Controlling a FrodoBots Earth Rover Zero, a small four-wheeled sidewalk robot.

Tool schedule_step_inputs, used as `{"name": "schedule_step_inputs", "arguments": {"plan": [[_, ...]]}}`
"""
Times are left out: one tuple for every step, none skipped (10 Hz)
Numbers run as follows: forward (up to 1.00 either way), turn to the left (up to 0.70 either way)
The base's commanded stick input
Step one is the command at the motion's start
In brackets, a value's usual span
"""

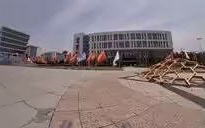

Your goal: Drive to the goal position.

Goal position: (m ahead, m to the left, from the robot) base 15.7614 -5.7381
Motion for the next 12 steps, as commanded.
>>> {"name": "schedule_step_inputs", "arguments": {"plan": [[1.0, -0.19], [1.0, -0.14], [1.0, 0.0], [1.0, -0.03], [1.0, -0.12], [1.0, -0.06], [1.0, 0.0], [1.0, -0.15], [1.0, -0.1], [1.0, 0.0], [1.0, 0.0], [1.0, -0.03]]}}
